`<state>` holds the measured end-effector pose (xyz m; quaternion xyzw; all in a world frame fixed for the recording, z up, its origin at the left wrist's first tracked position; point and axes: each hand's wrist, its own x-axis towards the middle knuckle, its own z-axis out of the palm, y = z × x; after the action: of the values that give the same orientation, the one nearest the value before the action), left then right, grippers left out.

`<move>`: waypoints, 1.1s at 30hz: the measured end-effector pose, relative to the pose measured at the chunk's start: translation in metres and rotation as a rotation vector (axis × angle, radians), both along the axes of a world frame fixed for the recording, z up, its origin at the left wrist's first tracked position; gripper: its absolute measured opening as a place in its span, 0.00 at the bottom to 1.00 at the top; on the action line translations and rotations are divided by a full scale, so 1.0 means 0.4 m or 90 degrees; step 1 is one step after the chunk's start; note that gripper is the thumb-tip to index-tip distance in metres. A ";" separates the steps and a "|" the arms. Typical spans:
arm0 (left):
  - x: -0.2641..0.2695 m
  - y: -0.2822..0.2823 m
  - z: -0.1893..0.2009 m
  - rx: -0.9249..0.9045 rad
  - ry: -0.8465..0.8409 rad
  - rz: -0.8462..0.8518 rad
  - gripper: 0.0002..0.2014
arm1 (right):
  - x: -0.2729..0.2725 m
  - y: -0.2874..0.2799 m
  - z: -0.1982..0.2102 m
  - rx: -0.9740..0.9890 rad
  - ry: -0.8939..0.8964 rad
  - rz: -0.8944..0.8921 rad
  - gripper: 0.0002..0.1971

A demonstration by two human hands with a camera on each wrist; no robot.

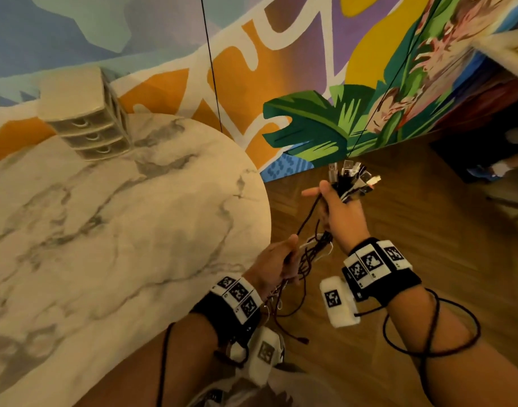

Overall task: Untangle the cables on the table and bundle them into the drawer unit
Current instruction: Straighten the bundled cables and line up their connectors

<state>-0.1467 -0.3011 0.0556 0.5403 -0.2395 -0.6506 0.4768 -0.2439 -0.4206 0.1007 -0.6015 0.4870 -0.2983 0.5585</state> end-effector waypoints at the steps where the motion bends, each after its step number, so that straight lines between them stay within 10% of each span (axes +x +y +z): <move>1: -0.002 0.003 -0.030 0.009 -0.013 -0.026 0.23 | -0.012 -0.001 -0.003 0.005 0.024 0.007 0.21; 6: 0.030 0.049 -0.153 0.147 -0.694 -0.565 0.15 | -0.077 -0.002 -0.026 0.016 0.166 0.029 0.29; 9: 0.021 0.018 -0.126 0.160 -0.847 -0.629 0.15 | -0.094 0.001 -0.013 0.038 0.141 0.008 0.28; 12: 0.014 -0.050 -0.057 0.046 -0.786 -0.406 0.17 | -0.088 0.015 0.024 0.055 0.070 0.005 0.25; 16: -0.017 -0.125 0.095 -0.221 -0.409 -0.257 0.12 | -0.068 0.013 0.074 -0.021 0.000 0.112 0.25; 24: -0.080 -0.205 0.200 -0.227 -0.229 -0.093 0.13 | -0.069 -0.023 0.131 -0.040 -0.097 0.129 0.22; 30: -0.029 -0.216 0.285 -0.168 0.010 0.003 0.22 | -0.070 -0.018 0.076 0.076 -0.105 0.417 0.13; 33: 0.006 -0.229 0.323 -0.197 -0.100 0.001 0.25 | -0.032 0.002 0.022 0.041 -0.001 0.382 0.15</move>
<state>-0.1444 -0.3927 0.1848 0.5099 -0.3733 -0.5612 0.5345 -0.2568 -0.4197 0.1096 -0.7004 0.2961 -0.1052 0.6409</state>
